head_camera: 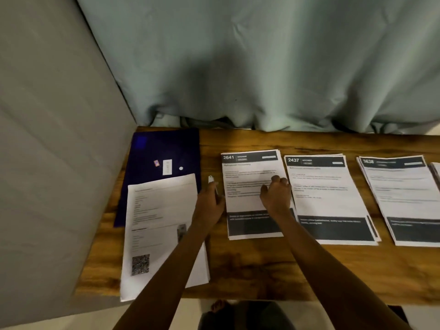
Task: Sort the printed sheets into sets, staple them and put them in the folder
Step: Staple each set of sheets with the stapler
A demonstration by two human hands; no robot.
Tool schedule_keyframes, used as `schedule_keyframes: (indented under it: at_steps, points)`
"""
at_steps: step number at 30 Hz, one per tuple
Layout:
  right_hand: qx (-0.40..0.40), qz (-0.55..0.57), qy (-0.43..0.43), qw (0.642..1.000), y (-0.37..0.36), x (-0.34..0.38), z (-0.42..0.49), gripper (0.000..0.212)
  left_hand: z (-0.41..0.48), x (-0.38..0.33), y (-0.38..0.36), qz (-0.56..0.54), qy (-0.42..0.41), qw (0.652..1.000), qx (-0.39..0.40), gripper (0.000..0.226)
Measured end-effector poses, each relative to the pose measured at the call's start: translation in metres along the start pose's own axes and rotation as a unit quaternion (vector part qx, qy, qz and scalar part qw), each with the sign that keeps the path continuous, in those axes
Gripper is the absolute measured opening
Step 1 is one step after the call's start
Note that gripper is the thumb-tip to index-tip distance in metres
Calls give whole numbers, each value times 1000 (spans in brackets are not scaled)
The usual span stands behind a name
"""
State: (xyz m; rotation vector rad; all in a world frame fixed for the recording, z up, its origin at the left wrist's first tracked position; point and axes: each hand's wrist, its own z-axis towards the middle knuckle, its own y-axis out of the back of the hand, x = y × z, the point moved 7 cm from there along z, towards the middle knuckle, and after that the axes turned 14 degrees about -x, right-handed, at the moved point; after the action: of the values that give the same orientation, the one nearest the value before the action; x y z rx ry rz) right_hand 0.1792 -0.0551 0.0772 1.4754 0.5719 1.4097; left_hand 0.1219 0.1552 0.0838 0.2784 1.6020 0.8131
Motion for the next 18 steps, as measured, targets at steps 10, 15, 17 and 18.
schedule_keyframes:
  at_steps: [10,15,17,18]
  points:
    - [57,-32,-30,997,-1,-44,13,49,-38,-4,-49,142,159,976,-37,62]
    - [64,-16,-55,996,-1,-47,18,56,-46,-8,-58,152,211,965,-41,76]
    - [71,6,-79,994,-2,-48,20,56,-45,-10,-62,140,231,962,-33,78]
    - [75,13,-90,993,-3,-49,21,56,-45,-11,-63,130,244,961,-31,78]
